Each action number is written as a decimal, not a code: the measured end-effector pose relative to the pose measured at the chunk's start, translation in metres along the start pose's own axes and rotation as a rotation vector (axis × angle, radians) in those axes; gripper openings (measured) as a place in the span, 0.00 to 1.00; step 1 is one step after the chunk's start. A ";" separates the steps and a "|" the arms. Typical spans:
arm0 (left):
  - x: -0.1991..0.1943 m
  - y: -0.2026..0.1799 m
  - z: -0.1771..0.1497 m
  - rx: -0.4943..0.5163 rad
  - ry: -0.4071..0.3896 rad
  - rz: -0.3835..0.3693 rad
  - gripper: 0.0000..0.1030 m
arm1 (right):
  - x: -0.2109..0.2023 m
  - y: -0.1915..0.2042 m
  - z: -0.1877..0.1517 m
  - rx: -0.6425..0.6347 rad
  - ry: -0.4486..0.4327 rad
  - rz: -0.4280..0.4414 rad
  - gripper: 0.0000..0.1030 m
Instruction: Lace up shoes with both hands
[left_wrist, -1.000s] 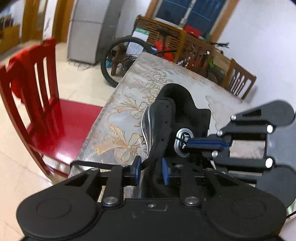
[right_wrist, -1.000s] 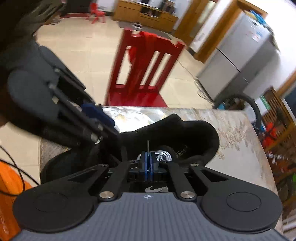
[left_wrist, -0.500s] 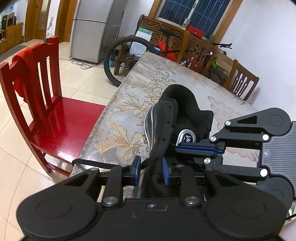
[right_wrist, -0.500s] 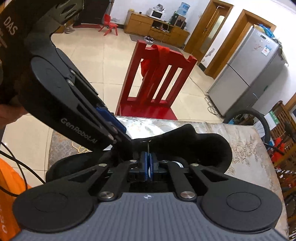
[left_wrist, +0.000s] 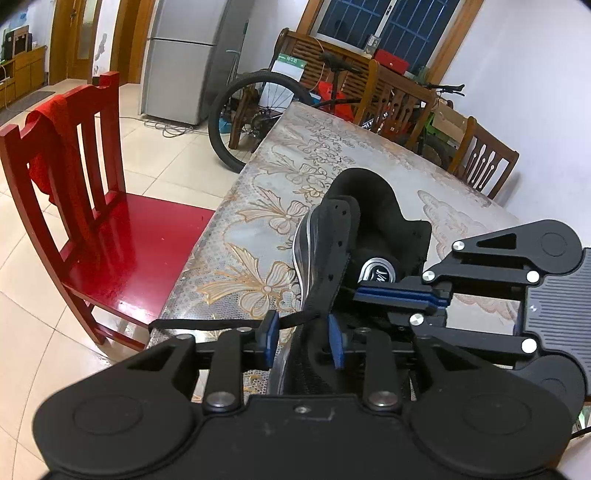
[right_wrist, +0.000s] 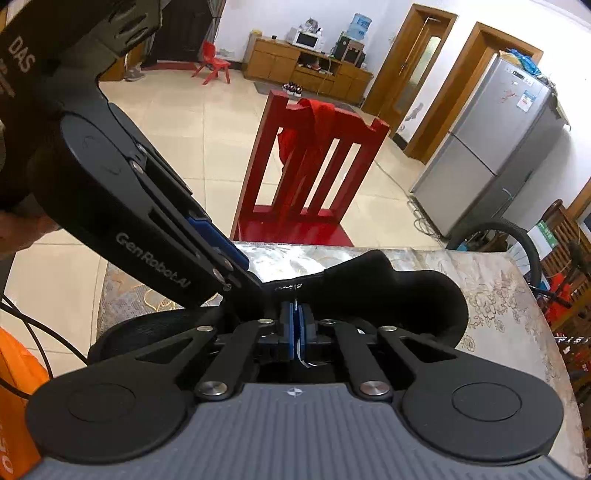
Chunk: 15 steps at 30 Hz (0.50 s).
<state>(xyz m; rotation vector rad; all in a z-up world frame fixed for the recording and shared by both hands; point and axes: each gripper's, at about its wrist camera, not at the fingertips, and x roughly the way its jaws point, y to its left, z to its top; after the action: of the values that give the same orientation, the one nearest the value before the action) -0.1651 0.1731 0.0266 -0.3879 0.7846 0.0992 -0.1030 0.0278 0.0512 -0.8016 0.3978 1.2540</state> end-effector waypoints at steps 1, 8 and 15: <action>0.000 0.000 0.000 -0.001 0.000 -0.001 0.26 | -0.001 0.000 0.000 0.004 -0.005 0.000 0.03; -0.001 0.000 0.000 0.005 0.003 0.000 0.27 | -0.005 -0.004 -0.001 0.033 -0.042 0.012 0.03; -0.001 0.000 -0.001 0.003 0.005 0.001 0.27 | -0.002 -0.003 -0.002 0.026 -0.061 0.015 0.03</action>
<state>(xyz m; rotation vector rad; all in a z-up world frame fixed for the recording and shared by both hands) -0.1659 0.1726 0.0269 -0.3847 0.7899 0.0978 -0.1003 0.0245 0.0521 -0.7377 0.3713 1.2814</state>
